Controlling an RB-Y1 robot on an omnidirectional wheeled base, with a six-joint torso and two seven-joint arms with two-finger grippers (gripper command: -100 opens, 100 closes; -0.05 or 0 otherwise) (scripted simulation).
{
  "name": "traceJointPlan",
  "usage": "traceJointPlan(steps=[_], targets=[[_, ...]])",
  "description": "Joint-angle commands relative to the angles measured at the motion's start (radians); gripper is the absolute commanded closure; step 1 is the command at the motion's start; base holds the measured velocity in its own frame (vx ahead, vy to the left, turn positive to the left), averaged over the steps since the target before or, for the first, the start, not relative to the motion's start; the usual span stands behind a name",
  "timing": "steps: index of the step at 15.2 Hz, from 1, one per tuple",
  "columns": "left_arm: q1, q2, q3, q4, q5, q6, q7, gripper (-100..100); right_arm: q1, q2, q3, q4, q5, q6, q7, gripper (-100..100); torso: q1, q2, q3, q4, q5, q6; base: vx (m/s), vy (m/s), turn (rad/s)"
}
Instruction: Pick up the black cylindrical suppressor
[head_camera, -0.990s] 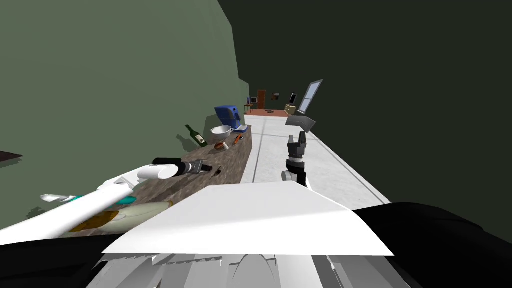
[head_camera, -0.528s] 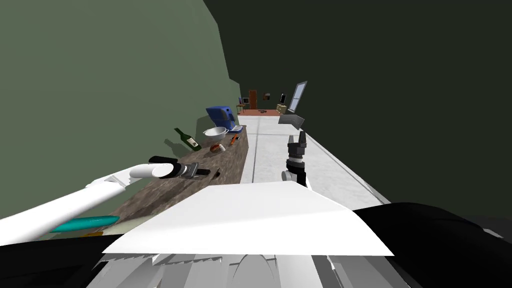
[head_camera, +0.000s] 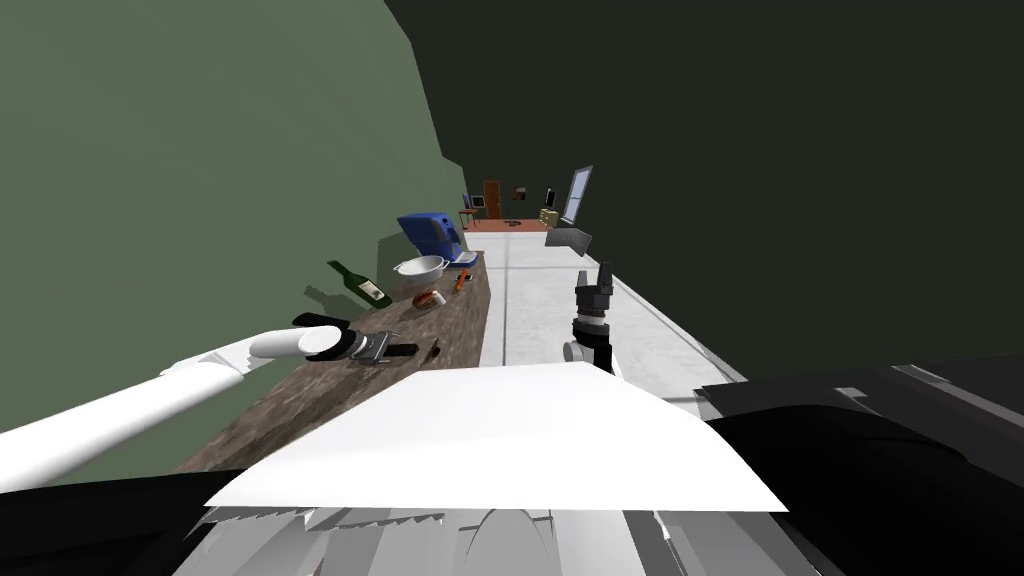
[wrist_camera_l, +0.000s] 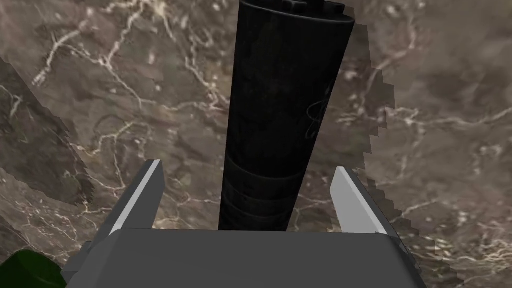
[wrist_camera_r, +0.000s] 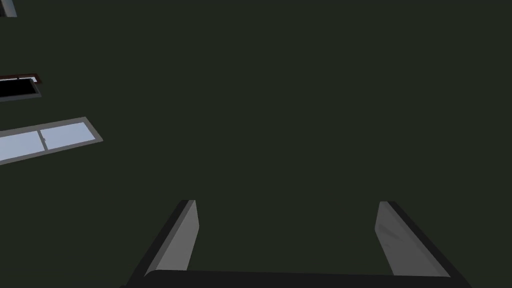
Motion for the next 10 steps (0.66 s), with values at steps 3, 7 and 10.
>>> traceJointPlan(steps=[3, 7, 10], targets=[[-0.005, -0.017, -0.005, 0.022, -0.013, -0.006, -0.003, 100, 0.000, 0.000, 0.000, 0.000, 0.000, 0.000, 0.000, 0, -0.002, 0.000, 0.000, 0.000, -0.001, -0.001, -0.036, -0.017, -0.100], [-0.005, -0.017, -0.005, 0.022, -0.013, -0.006, -0.004, 100, 0.000, 0.000, 0.000, 0.000, 0.000, 0.000, 0.000, 0, -0.001, -0.003, -0.001, 0.000, -0.001, -0.001, -0.003, -0.001, 0.001], [0.006, 0.005, 0.004, -0.005, 0.005, -0.003, -0.003, 100, 0.001, 0.000, 0.000, 0.000, 0.000, 0.000, 0.000, 0, 0.000, -0.004, -0.002, 0.000, -0.001, -0.004, 0.035, 0.010, 0.192]])
